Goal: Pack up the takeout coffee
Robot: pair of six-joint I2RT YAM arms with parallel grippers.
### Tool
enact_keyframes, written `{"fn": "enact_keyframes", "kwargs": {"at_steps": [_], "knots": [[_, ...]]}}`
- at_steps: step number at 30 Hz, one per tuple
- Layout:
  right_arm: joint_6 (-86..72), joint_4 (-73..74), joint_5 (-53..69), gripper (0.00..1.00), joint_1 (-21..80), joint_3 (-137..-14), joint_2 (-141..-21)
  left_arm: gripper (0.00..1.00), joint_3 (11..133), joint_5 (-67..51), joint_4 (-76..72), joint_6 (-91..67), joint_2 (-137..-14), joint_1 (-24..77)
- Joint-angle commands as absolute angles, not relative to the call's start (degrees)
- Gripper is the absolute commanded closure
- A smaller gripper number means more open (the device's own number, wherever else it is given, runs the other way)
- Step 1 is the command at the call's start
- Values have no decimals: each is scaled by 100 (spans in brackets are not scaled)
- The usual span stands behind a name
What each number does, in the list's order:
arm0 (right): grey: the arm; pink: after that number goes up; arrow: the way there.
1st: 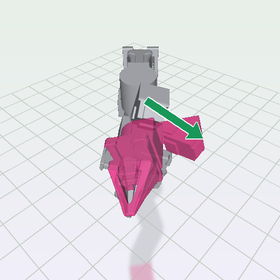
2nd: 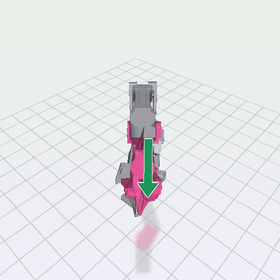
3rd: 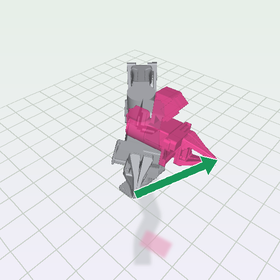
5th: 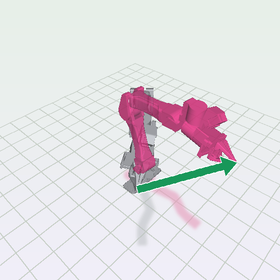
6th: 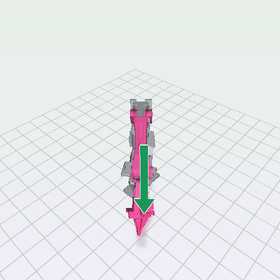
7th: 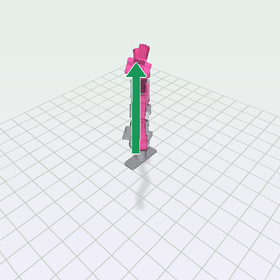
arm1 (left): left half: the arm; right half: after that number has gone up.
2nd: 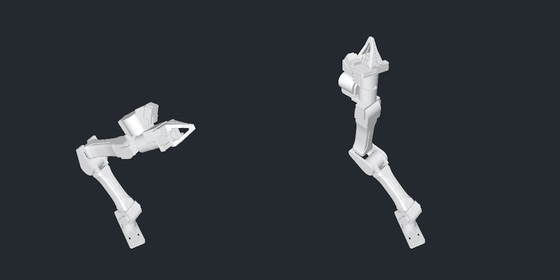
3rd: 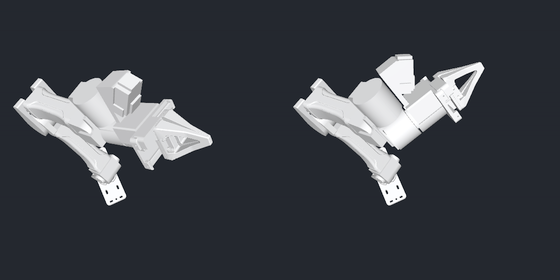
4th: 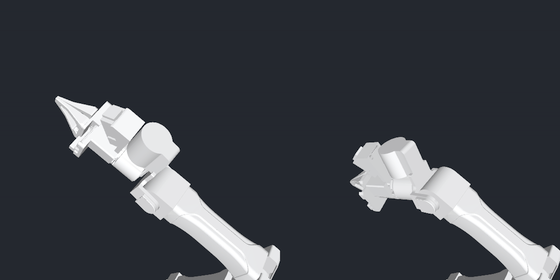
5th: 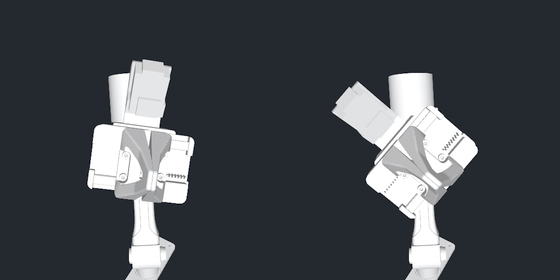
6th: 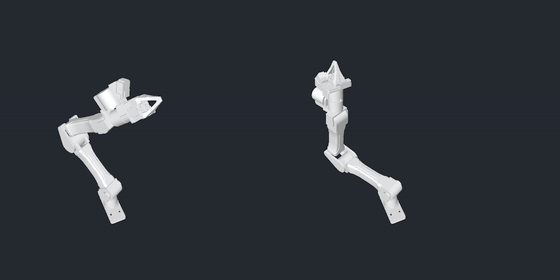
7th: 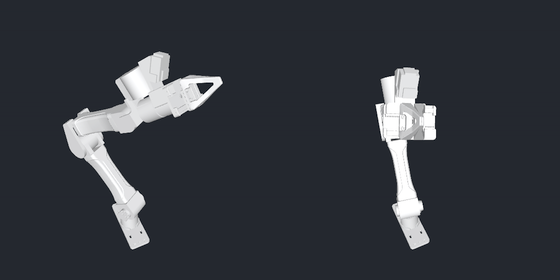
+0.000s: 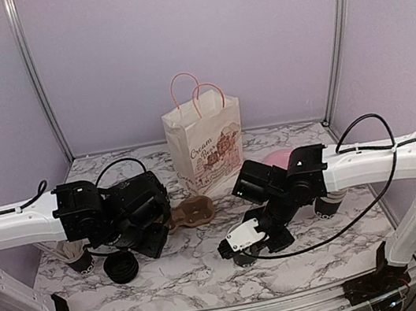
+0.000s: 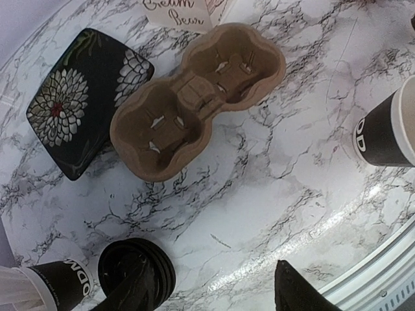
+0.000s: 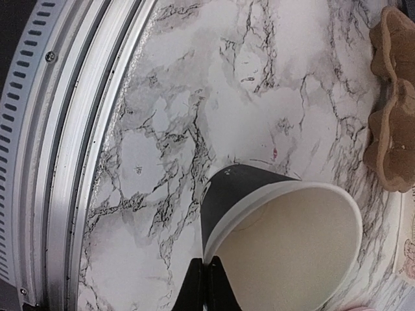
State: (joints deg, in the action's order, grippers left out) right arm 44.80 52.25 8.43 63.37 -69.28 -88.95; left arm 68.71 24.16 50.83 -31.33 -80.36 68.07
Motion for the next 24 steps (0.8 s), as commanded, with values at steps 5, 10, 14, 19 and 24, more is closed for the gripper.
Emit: {"fn": "enact_keyframes", "kwargs": {"at_steps": [5,10,14,19,24], "knots": [[4365,5040,547,100,6620,-7160,-9134,40,6208,2008,5466,-3513,-8039,6509],[4388,5296,577,88,6697,-7498,-9130,40,5912,1953,5447,-3599,-8038,6315],[4575,5651,1035,63,6658,-7700,-8717,44,5792,1925,5443,-3611,-8058,6209],[4661,5872,2052,52,5610,-7589,-8039,50,5639,1707,5231,-3434,-8089,5946],[4372,4832,3387,52,3875,-6513,-6765,53,5551,1393,5105,-3278,-8278,5707]]}}
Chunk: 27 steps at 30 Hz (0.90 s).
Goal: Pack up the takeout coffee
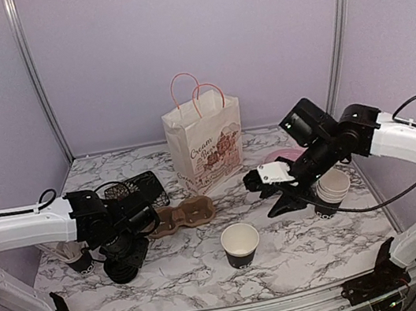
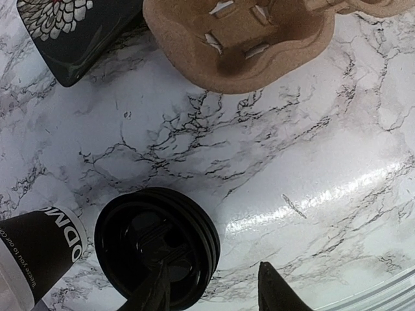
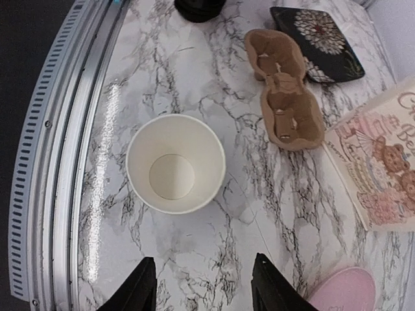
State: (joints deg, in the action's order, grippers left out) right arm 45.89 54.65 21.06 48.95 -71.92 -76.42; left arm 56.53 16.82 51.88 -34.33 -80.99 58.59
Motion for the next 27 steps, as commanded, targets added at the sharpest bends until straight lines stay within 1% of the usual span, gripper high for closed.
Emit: {"fn": "enact_keyframes", "kwargs": {"at_steps": [1,5,9,14,19,23,27], "knots": [[4270,4662,3615,52,3566,-6203,-6487,53,5528,1318,5106,-3252,-8325,5679],[3724,3381,4198,52,2510,-5014,-5439,54,5479,1039,5113,-3159,-8531,5647],[3595,2880,4275,52,2018,-4220,-5120,54,5424,1044,5145,-3172,-8672,5574],[3599,2879,4310,51,1912,-4205,-5025,55,5440,1098,5172,-3190,-8722,5533],[3620,2865,4405,51,1907,-4159,-5071,61,5440,1117,5185,-3190,-8765,5487],[3660,2856,4421,51,1905,-4131,-5074,70,5420,1090,5213,-3191,-8771,5475],[3680,2856,4416,52,1907,-4107,-5071,76,5440,1122,5285,-3188,-8730,5476]]}}
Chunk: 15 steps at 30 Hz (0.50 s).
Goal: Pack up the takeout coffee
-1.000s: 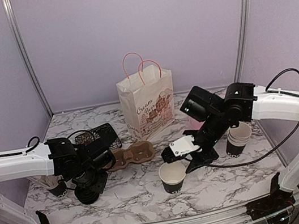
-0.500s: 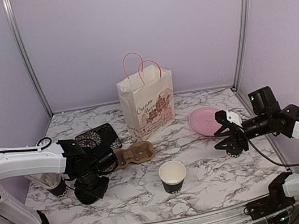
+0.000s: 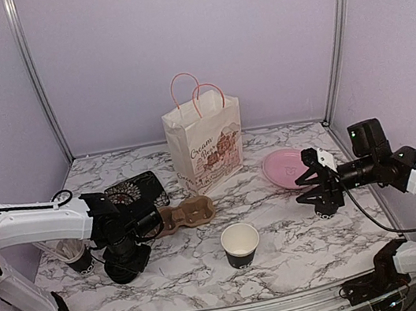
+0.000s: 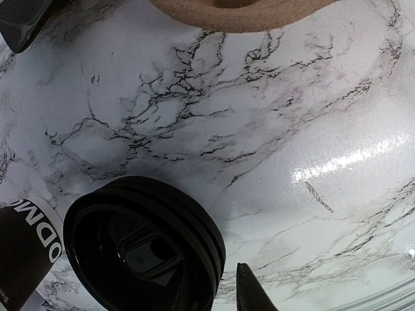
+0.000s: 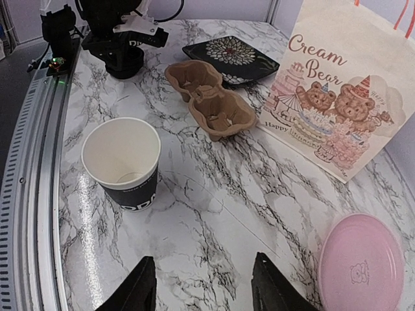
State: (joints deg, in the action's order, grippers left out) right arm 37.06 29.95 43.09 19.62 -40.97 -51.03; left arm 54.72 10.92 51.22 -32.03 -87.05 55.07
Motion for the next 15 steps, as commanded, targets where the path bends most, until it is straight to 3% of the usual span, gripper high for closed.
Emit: {"fn": "enact_keyframes", "kwargs": {"at_steps": [1,7,15], "knots": [[3688,2854,4418,52,1908,-4098,-5076,78,5448,1155,5301,-3188,-8716,5476],[3740,2883,4451,51,1907,-4071,-5098,87,5492,1224,5439,-3183,-8726,5476],[3747,2883,4473,51,1909,-4065,-5087,91,5697,1300,5648,-3208,-8616,5476]]}}
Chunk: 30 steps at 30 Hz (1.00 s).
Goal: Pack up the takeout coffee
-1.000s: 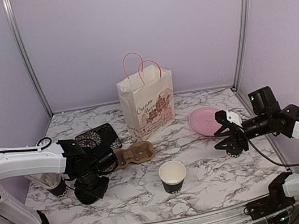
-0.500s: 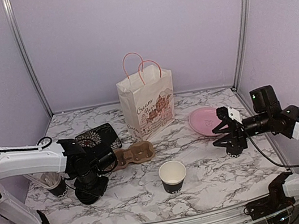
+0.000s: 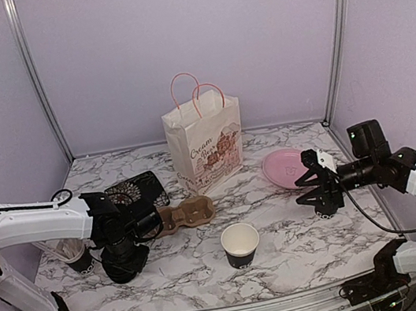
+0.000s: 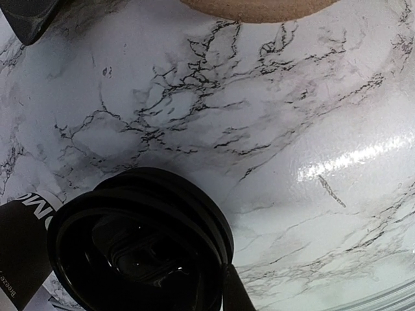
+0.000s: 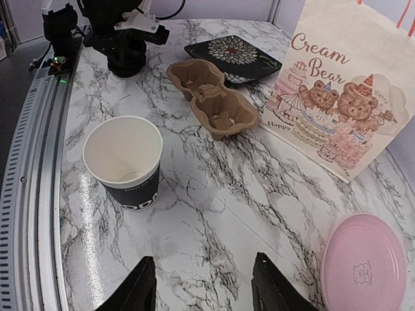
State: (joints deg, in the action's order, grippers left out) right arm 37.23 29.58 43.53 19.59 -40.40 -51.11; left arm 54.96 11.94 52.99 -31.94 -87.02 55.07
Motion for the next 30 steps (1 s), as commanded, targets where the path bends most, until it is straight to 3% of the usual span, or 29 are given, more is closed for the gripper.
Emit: {"fn": "enact_keyframes", "kwargs": {"at_steps": [1,12,21,27,30], "knots": [[3744,2883,4478,51,1907,-4067,-5081,91,5734,1278,5688,-3201,-8583,5476],[3763,2918,4550,51,1907,-4068,-5103,95,6644,682,5827,-2974,-8323,5643],[3154,3202,4861,51,1909,-5465,-5761,100,9046,138,5105,-2356,-8657,6073],[1607,2187,5530,25,1916,-6026,-6019,100,8786,-250,2736,-2334,-8373,6081],[893,1769,6007,21,1968,-6289,-6445,100,8321,-549,1471,-2456,-8191,6082]]}}
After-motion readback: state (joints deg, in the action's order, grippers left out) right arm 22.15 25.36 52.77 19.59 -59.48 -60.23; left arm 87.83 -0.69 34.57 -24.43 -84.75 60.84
